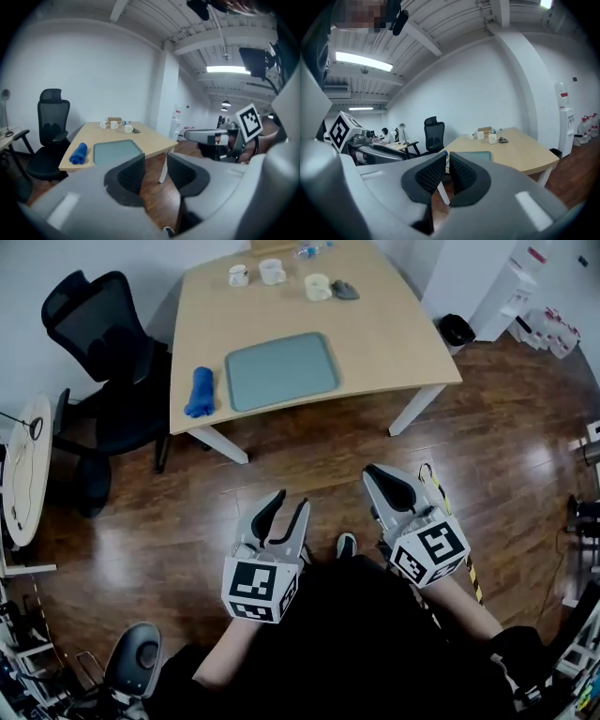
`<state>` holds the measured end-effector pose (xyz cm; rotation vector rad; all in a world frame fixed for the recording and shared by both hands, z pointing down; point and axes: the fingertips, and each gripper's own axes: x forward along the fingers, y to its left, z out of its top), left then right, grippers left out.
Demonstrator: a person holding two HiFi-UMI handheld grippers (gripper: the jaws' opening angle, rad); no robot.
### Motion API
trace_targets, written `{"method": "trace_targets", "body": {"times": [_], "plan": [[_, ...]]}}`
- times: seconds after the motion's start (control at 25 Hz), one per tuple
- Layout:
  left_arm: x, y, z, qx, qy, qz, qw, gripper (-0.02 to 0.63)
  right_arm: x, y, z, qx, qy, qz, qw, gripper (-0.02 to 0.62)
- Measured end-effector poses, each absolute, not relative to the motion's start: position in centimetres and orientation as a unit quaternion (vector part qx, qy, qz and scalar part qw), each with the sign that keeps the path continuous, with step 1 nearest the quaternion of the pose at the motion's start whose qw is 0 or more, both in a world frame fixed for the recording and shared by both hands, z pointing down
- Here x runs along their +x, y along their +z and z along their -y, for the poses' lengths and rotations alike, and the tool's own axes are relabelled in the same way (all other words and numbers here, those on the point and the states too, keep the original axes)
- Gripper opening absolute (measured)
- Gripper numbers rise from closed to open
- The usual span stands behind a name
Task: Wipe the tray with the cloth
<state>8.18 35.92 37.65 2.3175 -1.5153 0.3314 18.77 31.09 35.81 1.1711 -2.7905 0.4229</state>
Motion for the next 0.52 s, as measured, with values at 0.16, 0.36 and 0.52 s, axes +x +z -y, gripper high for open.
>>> {"method": "trace_targets", "body": {"times": [0.16, 0.36, 0.52], "plan": [[6.8, 38.5, -36.7, 0.811, 0.111, 0.545, 0.183, 0.147, 16.7, 37.0, -32.1, 0.366, 0.141, 0.917, 0.067, 0.026], [5.2, 38.6, -37.5, 0.805, 0.106, 0.552, 0.189, 0.147, 14.8, 37.3, -33.2, 0.353, 0.141, 0.921, 0.081, 0.026], [4.8, 38.4, -37.4, 0.807, 0.106, 0.549, 0.190, 0.147, 13.9, 36.8, -33.3, 0.347, 0.137, 0.924, 0.083, 0.026]]}}
